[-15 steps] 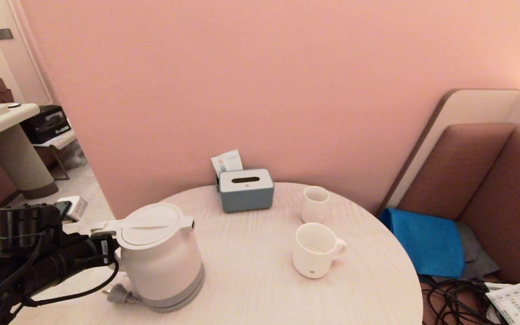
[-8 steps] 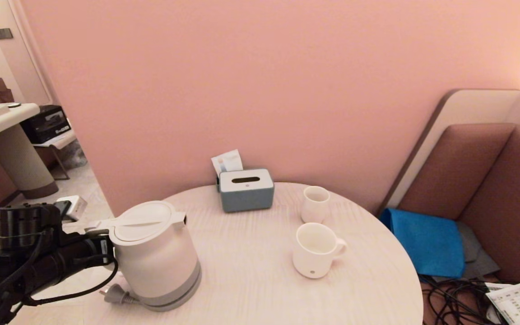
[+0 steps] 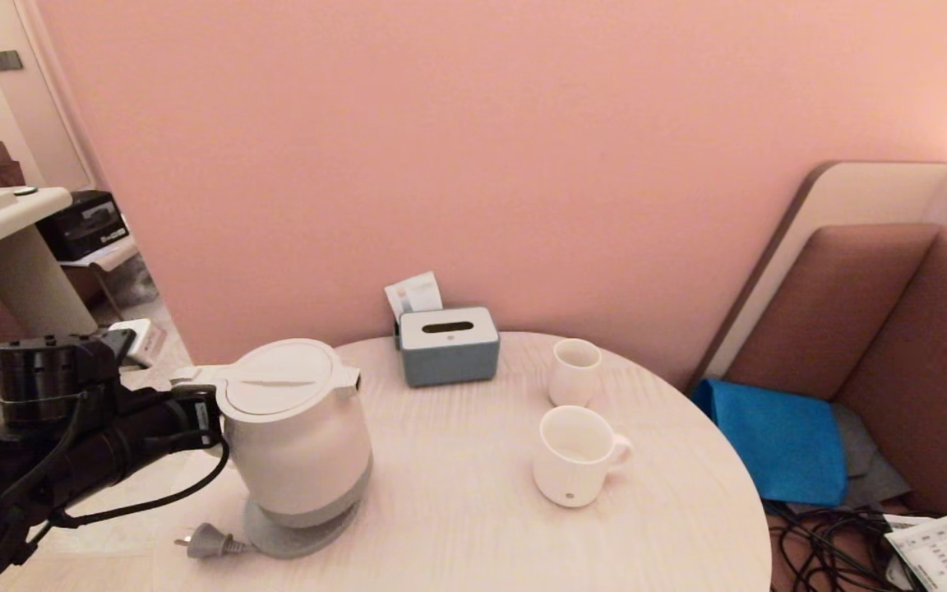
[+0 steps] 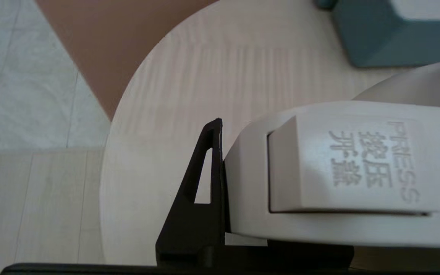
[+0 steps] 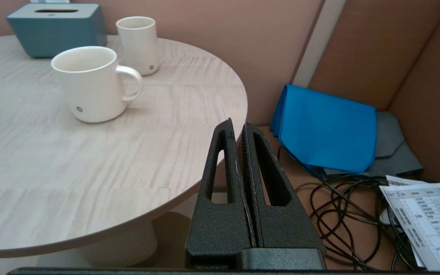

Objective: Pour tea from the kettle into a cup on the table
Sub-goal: Pick up the kettle, then pour water into the cup

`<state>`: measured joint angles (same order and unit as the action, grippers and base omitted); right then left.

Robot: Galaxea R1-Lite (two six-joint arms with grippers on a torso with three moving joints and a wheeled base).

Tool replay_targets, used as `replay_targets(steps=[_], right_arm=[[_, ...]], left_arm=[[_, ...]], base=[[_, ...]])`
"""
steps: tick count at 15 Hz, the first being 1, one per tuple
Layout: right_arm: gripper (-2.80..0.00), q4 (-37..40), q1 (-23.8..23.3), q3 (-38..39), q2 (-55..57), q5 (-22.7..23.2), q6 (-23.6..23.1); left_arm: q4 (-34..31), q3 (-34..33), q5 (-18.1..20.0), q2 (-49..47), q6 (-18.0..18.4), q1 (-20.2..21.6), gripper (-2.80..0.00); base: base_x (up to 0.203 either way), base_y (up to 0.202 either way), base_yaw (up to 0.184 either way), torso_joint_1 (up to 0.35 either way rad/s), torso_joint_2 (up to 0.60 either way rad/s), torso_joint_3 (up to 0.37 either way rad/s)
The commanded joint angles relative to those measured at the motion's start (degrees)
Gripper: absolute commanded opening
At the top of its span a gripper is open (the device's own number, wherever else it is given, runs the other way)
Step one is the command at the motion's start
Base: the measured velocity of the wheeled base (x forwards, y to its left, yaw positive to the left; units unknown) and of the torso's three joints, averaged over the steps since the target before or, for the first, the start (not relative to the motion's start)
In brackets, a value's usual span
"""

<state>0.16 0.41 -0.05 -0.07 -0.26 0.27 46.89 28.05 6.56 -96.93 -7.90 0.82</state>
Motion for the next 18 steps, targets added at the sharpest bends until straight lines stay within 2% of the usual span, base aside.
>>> replay_targets(steps=[1, 3, 6, 12, 16, 18], right_arm=[[-2.8, 0.01, 0.02, -0.02, 0.07, 0.0, 0.0], [-2.8, 0.01, 0.02, 0.05, 0.07, 0.0, 0.0], [-2.8, 0.01, 0.02, -0.04, 0.07, 0.0, 0.0], [-2.8, 0.01, 0.02, 0.05, 0.07, 0.0, 0.0], [-2.8, 0.01, 0.02, 0.04, 0.07, 0.0, 0.0], [-2.8, 0.01, 0.02, 0.05, 0.07, 0.0, 0.0]], left_arm=[[0.41, 1.28, -1.14, 1.42, -0.38, -1.16, -2.8], [-0.9, 3.07, -2.78, 2.3, -0.45, -2.47, -2.8], [-10.14, 8.66, -3.52, 5.28, -0.45, -4.63, -2.8], [-24.94, 21.55, -10.24, 8.67, -0.06, -14.47, -2.8], [-27.51, 26.34, -13.9, 6.96, 0.59, -20.67, -2.8], [-28.49, 29.46, -17.48, 4.45, 3.51, -23.23, -2.8]], base=[[0.0, 0.0, 0.0, 0.0, 0.0, 0.0], [0.0, 0.0, 0.0, 0.0, 0.0, 0.0], [0.0, 0.0, 0.0, 0.0, 0.0, 0.0], [0.0, 0.0, 0.0, 0.0, 0.0, 0.0], [0.0, 0.0, 0.0, 0.0, 0.0, 0.0], [0.0, 0.0, 0.0, 0.0, 0.0, 0.0]])
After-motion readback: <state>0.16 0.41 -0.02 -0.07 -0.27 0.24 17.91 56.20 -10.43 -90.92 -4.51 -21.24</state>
